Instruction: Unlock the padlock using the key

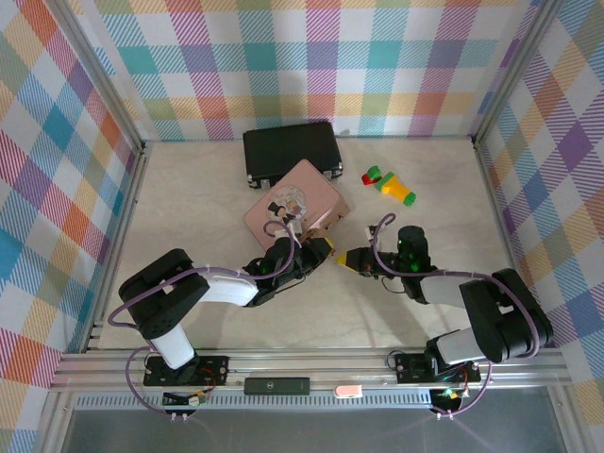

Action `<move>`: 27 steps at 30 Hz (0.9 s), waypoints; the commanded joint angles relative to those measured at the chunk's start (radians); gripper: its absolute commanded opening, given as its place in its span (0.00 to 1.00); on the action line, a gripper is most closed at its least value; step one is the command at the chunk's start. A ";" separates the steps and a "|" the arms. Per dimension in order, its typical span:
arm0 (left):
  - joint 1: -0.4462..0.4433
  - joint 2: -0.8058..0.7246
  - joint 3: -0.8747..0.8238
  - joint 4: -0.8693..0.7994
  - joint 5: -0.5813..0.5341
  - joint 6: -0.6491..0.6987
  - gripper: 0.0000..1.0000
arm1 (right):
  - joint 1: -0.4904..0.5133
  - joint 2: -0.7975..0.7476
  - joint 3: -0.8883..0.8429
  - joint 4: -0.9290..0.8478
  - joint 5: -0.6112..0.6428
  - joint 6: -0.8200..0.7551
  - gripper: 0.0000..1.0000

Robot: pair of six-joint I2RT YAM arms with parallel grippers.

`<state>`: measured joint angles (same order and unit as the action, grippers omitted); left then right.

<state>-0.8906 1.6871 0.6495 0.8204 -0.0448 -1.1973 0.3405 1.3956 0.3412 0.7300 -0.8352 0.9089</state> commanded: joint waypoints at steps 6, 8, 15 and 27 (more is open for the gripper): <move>-0.013 -0.008 0.015 0.105 0.044 -0.025 0.00 | 0.006 -0.051 0.040 -0.035 0.004 -0.014 0.00; -0.013 -0.009 0.019 0.115 0.051 -0.031 0.00 | 0.006 -0.026 0.044 -0.020 -0.005 -0.013 0.00; -0.013 -0.030 0.016 0.105 0.113 -0.062 0.00 | -0.006 0.000 0.088 -0.035 -0.025 -0.028 0.00; -0.022 -0.093 0.013 0.029 0.147 -0.064 0.00 | -0.007 0.034 0.101 -0.058 0.039 0.007 0.00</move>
<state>-0.8825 1.6405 0.6495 0.7746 -0.0223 -1.2240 0.3386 1.4071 0.4114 0.6315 -0.8753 0.9123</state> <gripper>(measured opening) 0.122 0.056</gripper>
